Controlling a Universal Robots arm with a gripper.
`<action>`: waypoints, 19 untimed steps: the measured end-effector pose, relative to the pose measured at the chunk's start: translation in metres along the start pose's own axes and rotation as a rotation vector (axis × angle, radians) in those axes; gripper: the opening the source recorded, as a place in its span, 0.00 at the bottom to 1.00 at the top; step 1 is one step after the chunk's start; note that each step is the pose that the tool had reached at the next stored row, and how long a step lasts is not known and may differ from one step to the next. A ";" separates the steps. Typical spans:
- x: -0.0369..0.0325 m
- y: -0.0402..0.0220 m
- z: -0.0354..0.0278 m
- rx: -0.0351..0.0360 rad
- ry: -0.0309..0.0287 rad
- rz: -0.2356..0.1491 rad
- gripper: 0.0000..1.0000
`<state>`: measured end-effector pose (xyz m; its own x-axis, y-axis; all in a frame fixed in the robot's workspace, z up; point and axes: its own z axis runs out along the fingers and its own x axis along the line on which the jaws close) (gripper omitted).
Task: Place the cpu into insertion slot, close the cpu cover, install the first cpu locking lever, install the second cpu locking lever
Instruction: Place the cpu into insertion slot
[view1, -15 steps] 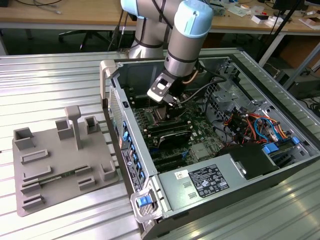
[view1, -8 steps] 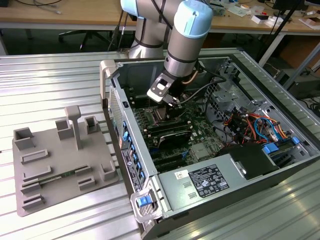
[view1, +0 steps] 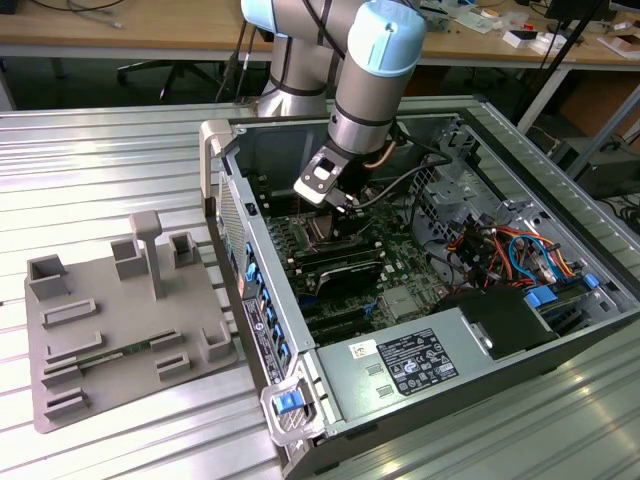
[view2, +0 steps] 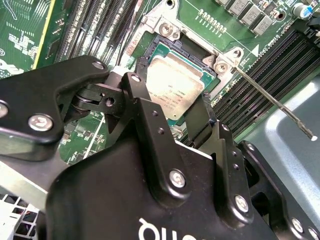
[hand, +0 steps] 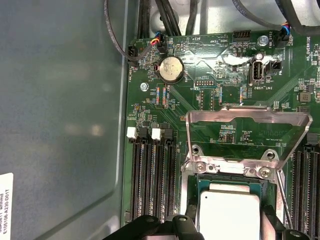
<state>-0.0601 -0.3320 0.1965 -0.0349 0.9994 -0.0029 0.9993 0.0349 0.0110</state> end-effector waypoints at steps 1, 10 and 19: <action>0.0000 0.0000 0.0000 0.0000 0.0000 0.000 0.55; 0.0000 0.0000 -0.0017 -0.0001 0.0002 0.001 0.61; 0.0000 0.0007 -0.0088 -0.0001 0.0002 0.000 0.61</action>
<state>-0.0595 -0.3319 0.2054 -0.0344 0.9994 -0.0027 0.9993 0.0344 0.0111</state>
